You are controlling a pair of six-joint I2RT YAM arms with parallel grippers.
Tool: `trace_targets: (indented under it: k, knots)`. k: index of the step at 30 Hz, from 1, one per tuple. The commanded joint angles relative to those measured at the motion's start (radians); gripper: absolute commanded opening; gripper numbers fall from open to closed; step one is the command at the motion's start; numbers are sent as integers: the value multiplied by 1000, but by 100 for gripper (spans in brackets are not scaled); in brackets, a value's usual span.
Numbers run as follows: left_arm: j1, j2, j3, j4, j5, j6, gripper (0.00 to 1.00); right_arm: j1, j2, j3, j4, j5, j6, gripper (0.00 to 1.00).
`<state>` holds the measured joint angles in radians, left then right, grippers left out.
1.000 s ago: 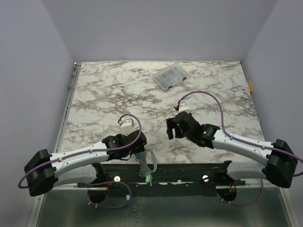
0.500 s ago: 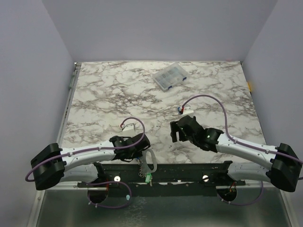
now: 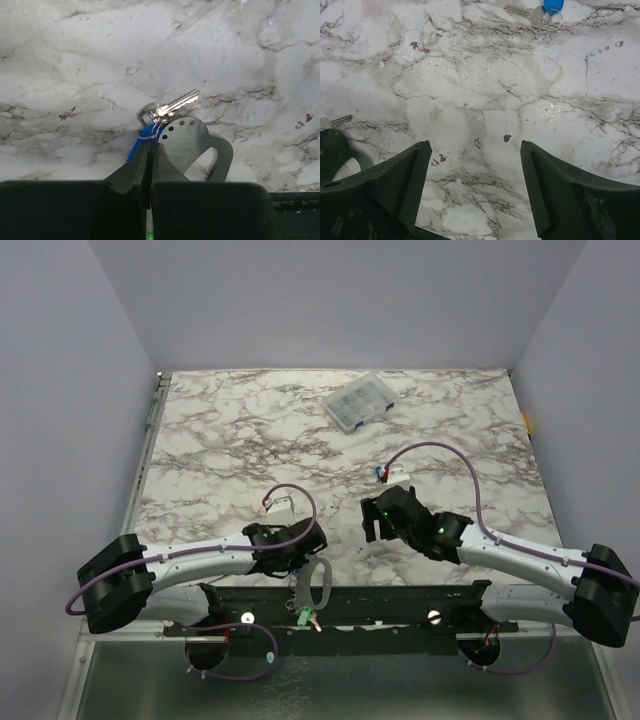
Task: Put the keys on the keyring
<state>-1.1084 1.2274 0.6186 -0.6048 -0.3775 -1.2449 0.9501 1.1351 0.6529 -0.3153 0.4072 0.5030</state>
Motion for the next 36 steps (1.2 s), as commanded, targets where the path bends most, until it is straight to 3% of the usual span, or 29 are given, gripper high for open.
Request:
trace_targets:
  k: [1, 6, 13, 15, 17, 18, 19, 20, 24, 27, 36]
  knots:
    - [2, 33, 84, 89, -153, 30, 0, 6, -24, -6, 21, 42, -16, 82]
    - [54, 118, 179, 138, -303, 74, 0, 6, -31, 7, 1, 52, -17, 82]
    - [220, 183, 157, 345, -240, 90, 0, 6, -53, 12, -40, 79, -2, 83]
    - [244, 185, 140, 404, -183, 116, 26, 6, -65, 14, -54, 83, -1, 83]
    - [245, 176, 141, 417, -143, 148, 69, 6, -78, 11, -56, 81, -5, 84]
    - [244, 166, 142, 416, -122, 171, 84, 6, -84, 9, -52, 76, -12, 85]
    - [245, 152, 140, 413, -101, 202, 95, 6, -89, 6, -42, 68, -22, 85]
    - [243, 130, 138, 394, -102, 226, 98, 6, -94, 4, -33, 59, -33, 85]
    - [240, 0, 101, 269, -141, 295, 99, 6, -80, 16, 5, 47, -64, 85]
    - [239, -87, 27, 242, -131, 356, 92, 6, -48, 34, 39, 47, -74, 85]
    - [231, -114, -174, 435, 57, 356, 72, 6, 51, 87, 90, -4, -55, 85]
